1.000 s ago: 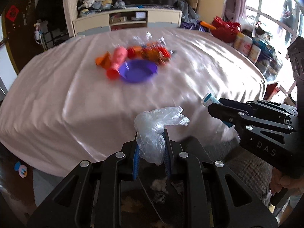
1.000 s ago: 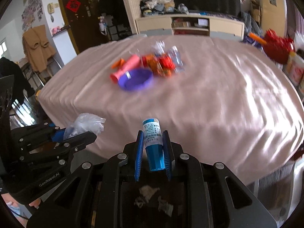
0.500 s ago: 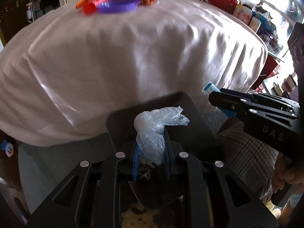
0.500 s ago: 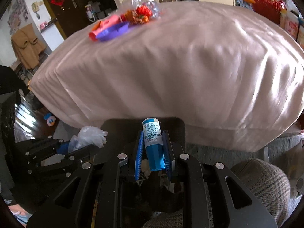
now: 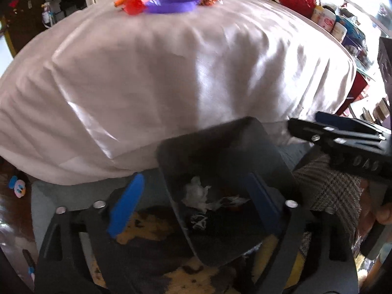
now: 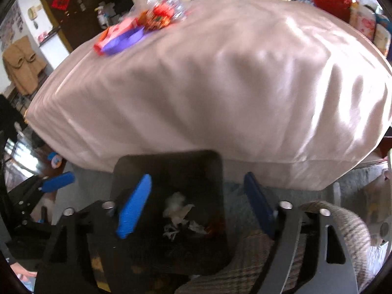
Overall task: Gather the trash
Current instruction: 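Drop the plastic bag and the bottle into the black bin with both grippers, then grasp the pink cup with the left gripper while the right gripper grasps the purple plate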
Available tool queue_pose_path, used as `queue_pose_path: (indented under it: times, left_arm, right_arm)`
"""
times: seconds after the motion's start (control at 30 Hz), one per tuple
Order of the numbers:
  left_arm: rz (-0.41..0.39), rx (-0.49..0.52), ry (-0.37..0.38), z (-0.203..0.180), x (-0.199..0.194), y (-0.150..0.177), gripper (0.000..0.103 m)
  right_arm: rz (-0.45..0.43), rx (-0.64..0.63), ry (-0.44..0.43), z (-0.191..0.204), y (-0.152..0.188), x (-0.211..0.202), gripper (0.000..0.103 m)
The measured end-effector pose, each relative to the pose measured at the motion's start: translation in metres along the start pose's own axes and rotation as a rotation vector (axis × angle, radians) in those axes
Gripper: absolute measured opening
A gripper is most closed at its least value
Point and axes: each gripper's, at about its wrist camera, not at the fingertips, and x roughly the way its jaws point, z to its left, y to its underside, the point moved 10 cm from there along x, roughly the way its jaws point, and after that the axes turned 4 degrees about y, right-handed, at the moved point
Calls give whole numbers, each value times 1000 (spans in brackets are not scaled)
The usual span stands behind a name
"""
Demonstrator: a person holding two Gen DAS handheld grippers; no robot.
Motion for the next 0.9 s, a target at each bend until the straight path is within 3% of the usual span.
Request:
queue_pose_path:
  times: [0.17,0.47,0.7,0.9]
  left_arm:
    - [-53,-13,-50,18,-23,-14,94]
    - [-141,-25,-100,41,-54,-55,95]
    - [-179,-19,-121,55,-58,-86,95]
    - [-182,-17,-130,66,-51,-105,95]
  right_arm:
    - [-39,43,-11,-14,-15,-14,90]
    - [-155,10,-11,-11,-66,-46,90]
    - [-222,-39,-31,11,-106,-54,90]
    - [-202,-97,-66,44,-132,-31,89]
